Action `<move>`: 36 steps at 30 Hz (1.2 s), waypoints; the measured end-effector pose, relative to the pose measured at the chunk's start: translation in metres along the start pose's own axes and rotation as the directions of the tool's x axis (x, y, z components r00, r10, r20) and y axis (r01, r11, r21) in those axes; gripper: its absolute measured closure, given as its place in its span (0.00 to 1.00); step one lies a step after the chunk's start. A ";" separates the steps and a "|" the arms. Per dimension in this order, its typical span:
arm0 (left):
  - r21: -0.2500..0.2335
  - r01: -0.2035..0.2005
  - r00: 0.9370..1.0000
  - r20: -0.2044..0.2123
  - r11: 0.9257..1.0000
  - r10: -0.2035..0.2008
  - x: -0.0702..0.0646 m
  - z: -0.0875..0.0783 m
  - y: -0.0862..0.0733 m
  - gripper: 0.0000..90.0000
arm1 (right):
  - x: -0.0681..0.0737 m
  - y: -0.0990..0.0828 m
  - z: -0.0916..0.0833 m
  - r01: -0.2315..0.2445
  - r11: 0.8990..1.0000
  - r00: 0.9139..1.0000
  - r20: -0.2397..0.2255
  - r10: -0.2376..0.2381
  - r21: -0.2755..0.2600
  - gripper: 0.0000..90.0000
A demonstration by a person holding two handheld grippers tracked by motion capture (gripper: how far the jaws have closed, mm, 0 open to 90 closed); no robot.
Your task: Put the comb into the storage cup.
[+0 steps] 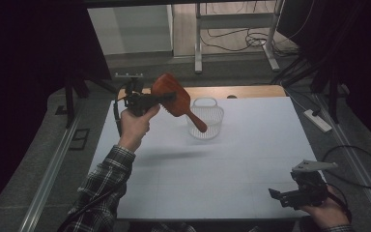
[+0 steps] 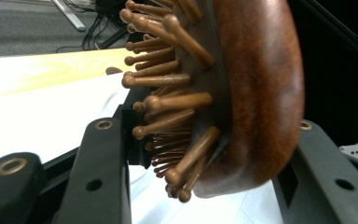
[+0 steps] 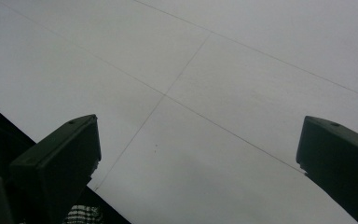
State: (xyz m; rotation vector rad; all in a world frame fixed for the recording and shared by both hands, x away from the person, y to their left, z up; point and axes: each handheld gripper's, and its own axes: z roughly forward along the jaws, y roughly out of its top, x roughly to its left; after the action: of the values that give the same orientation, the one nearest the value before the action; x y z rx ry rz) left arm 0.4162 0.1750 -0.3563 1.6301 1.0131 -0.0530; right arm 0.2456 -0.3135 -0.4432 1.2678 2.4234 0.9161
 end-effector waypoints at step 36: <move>-0.061 0.082 0.992 -0.094 0.995 -0.088 0.033 0.037 0.007 0.60 | 0.001 0.000 0.002 0.019 1.000 0.999 -0.030 -0.019 0.018 0.00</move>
State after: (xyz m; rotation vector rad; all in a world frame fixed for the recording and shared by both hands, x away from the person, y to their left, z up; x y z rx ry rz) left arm 0.4585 0.1639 -0.3807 1.5493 1.1479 -0.0027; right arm 0.2462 -0.3119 -0.4442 1.2438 2.4679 0.9157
